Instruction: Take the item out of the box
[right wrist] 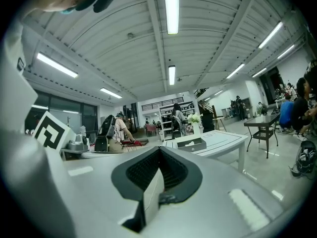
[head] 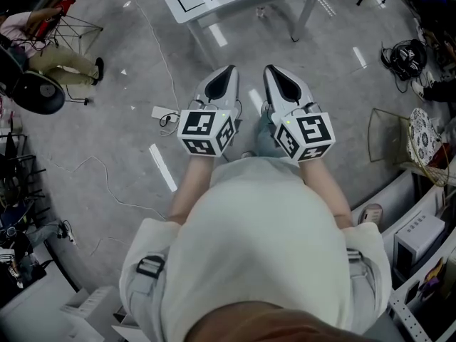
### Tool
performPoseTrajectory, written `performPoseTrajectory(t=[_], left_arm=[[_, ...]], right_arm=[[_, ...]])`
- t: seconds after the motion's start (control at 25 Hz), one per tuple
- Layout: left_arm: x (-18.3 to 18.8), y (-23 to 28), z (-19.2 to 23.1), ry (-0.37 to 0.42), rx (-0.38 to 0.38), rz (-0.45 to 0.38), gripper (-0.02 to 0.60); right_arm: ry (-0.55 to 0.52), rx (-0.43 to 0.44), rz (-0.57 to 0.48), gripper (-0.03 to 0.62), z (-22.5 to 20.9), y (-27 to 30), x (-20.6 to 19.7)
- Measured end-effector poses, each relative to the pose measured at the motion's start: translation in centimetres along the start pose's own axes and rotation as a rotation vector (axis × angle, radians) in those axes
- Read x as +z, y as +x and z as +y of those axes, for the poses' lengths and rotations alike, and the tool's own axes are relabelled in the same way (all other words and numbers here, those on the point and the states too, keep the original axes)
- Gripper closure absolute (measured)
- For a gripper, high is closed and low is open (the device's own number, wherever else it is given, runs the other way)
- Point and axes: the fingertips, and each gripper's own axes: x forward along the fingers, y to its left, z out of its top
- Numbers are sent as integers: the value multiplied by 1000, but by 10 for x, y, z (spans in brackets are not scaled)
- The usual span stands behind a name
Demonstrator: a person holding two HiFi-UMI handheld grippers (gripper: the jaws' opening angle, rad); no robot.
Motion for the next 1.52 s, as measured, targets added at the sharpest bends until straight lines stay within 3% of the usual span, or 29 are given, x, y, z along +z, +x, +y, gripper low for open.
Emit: performPoseTrajectory(t=[0.48,0.8,1.52], left_arm=[[24,86,42,-16,47,7,581],[47,141,66,-74,99,-10,581],[70,261,108,-106,237,-33,581]], right_arm=[[-32,28,23,595,-68,91,22],[-56,100,28,595,-104,139,45],[-76,239,59,595,-197,238,63]])
